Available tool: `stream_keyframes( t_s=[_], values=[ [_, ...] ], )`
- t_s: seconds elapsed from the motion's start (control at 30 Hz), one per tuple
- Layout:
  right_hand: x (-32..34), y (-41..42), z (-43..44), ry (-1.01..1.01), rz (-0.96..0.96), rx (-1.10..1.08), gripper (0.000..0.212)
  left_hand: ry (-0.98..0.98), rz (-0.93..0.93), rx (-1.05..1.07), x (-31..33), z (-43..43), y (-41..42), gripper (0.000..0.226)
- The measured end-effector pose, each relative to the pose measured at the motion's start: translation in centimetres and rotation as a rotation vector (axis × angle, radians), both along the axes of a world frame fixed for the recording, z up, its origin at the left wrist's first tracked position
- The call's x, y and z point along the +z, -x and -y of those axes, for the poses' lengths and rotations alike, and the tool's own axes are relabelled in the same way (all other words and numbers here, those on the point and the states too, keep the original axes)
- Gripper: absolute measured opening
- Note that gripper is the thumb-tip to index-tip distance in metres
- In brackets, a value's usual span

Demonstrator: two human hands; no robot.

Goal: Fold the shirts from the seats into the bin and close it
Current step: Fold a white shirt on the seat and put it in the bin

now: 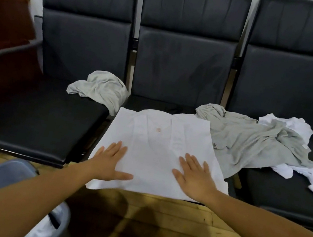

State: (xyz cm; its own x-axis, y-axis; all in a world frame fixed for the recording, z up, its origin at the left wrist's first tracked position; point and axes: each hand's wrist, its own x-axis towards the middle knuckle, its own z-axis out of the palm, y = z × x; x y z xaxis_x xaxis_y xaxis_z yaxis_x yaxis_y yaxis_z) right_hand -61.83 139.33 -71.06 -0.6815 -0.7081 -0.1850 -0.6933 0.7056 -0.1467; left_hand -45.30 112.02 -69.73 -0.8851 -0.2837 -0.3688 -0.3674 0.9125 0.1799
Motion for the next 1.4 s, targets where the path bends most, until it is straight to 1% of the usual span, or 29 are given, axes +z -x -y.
stream_keyframes(
  t_s=[0.07,0.1,0.13,0.17,0.2,0.23,0.27,0.37,0.43,0.47,0.53,0.6,0.7,0.77,0.83,0.9,1.0,1.1,1.13,1.17,1.23,1.27,1.33,1.4],
  values=[
    [0.4,0.5,-0.4,0.048,0.043,0.006,0.116,-0.027,-0.025,0.022,0.3,-0.2,-0.3,0.136],
    [0.8,1.1,-0.4,0.116,0.073,-0.016,0.114,-0.065,-0.083,0.087,0.9,-0.1,-0.2,0.126],
    [1.4,2.1,-0.3,0.207,0.101,-0.058,0.105,-0.105,-0.169,0.175,1.6,0.4,0.4,0.112],
    [2.0,3.6,0.1,0.285,0.115,-0.122,0.087,-0.126,-0.267,0.252,2.2,1.2,1.2,0.098],
    [2.6,5.4,0.5,0.338,0.082,-0.173,0.069,-0.120,-0.341,0.294,2.7,2.2,2.2,0.085],
    [3.2,7.3,1.0,0.355,0.017,-0.203,0.058,-0.101,-0.379,0.309,3.2,3.3,3.4,0.075],
    [3.8,9.1,1.5,0.361,-0.019,-0.232,0.053,-0.082,-0.399,0.312,3.7,4.4,4.6,0.065],
    [5.0,13.7,3.3,0.372,-0.028,-0.351,0.049,-0.082,-0.431,0.401,4.2,7.2,8.8,0.041],
    [4.8,15.9,4.6,0.359,-0.005,-0.396,0.051,-0.130,-0.455,0.476,4.1,8.3,11.4,0.033],
    [4.6,16.9,5.3,0.347,0.011,-0.413,0.053,-0.161,-0.461,0.503,3.8,8.8,12.6,0.033],
    [4.3,18.5,6.5,0.328,0.030,-0.459,0.060,-0.192,-0.462,0.539,2.9,9.8,14.6,0.040],
    [3.7,19.9,7.3,0.332,0.021,-0.497,0.058,-0.182,-0.463,0.580,1.8,11.1,16.1,0.050],
    [3.1,21.1,7.9,0.378,0.022,-0.561,0.044,-0.054,-0.449,0.610,0.6,12.5,17.3,0.059],
    [2.9,21.8,8.0,0.403,0.033,-0.580,0.043,0.001,-0.447,0.602,0.1,12.8,17.9,0.057],
    [3.1,22.5,8.0,0.411,0.046,-0.599,0.046,-0.051,-0.499,0.600,-0.2,13.1,18.4,0.044],
    [3.5,23.2,7.9,0.420,0.089,-0.628,0.050,-0.143,-0.537,0.647,0.1,13.2,18.5,0.034],
    [4.3,23.9,7.6,0.434,0.140,-0.666,0.057,-0.255,-0.575,0.747,0.7,14.0,18.8,0.041],
    [5.1,23.8,7.1,0.469,0.154,-0.638,0.059,-0.356,-0.660,0.822,1.8,14.6,18.6,0.044],
    [5.4,23.8,6.9,0.501,0.175,-0.639,0.056,-0.381,-0.696,0.832,2.2,14.8,18.5,0.044],
    [5.7,23.9,6.7,0.545,0.210,-0.653,0.048,-0.397,-0.728,0.832,2.7,14.8,18.3,0.042],
    [6.3,23.9,6.5,0.646,0.298,-0.712,0.026,-0.435,-0.786,0.833,4.2,14.9,18.1,0.042],
    [6.8,23.9,6.4,0.702,0.346,-0.743,0.022,-0.466,-0.808,0.841,5.0,15.0,18.1,0.044],
    [8.1,23.9,6.4,0.820,0.422,-0.790,0.021,-0.509,-0.838,0.851,6.7,15.2,18.3,0.048],
    [9.6,23.8,6.6,0.930,0.443,-0.795,0.019,-0.527,-0.870,0.839,8.3,15.1,18.3,0.045]
  ],
)
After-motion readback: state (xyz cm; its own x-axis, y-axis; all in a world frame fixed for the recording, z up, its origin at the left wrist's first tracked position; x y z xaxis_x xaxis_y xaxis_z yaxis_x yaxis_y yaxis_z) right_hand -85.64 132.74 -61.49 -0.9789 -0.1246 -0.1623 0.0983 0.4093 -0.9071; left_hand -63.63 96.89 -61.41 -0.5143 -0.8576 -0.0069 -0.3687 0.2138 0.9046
